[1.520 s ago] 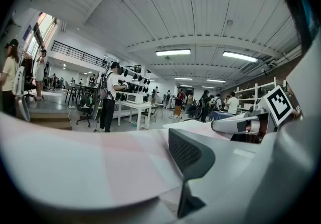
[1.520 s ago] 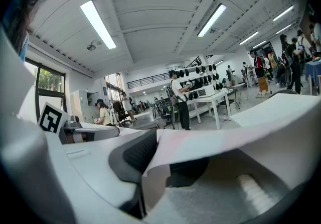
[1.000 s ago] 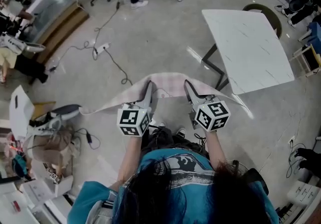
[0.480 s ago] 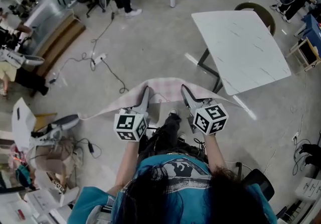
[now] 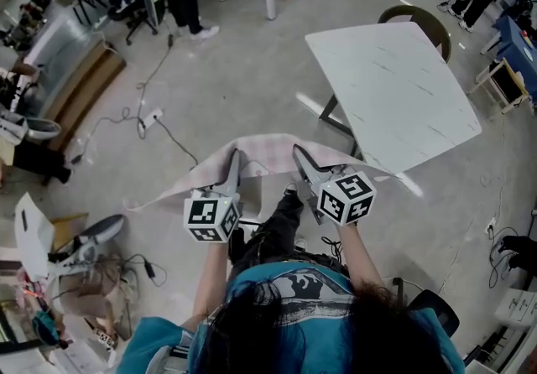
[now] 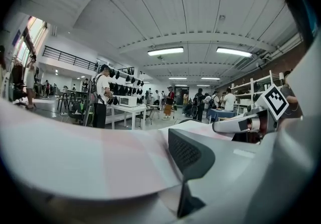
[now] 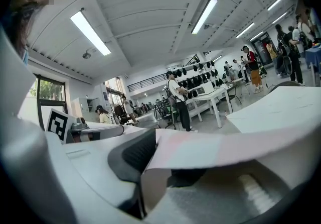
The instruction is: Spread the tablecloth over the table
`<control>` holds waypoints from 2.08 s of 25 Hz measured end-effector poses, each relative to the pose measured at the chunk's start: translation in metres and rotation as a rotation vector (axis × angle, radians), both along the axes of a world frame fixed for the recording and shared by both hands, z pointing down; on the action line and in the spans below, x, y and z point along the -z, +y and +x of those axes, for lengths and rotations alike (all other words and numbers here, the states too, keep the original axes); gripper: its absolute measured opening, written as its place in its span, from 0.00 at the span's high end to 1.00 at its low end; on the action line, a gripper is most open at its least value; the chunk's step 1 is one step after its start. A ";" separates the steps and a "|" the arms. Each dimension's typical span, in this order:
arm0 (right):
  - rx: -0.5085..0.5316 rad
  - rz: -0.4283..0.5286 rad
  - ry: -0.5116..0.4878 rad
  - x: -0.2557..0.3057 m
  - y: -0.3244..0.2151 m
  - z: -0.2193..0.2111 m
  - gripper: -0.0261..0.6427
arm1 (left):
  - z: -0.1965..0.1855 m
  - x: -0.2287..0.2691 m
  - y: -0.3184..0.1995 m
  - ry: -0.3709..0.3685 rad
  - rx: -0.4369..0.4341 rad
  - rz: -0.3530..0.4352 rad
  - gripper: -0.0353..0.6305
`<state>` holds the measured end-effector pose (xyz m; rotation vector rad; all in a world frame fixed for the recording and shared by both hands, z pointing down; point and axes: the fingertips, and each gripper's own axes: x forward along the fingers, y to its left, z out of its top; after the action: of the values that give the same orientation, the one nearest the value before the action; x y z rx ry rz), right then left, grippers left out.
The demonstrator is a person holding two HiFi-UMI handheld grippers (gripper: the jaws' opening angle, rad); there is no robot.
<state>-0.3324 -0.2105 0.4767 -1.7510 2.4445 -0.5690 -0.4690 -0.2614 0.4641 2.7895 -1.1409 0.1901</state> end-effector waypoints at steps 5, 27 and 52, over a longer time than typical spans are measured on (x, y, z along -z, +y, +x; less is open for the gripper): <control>0.025 -0.019 0.008 0.003 -0.066 0.035 0.86 | 0.034 0.000 -0.066 0.026 0.009 -0.023 0.81; 0.155 0.014 0.096 0.076 -0.324 0.133 0.86 | 0.128 0.067 -0.309 0.150 0.036 0.100 0.81; 0.507 0.394 0.398 0.246 -0.439 0.194 0.86 | 0.191 0.223 -0.367 0.305 0.274 0.475 0.80</control>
<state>-0.1384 -0.6498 0.2306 -1.1780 3.0155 0.2672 -0.2781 -0.6287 0.2410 2.8396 -1.6319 -0.5850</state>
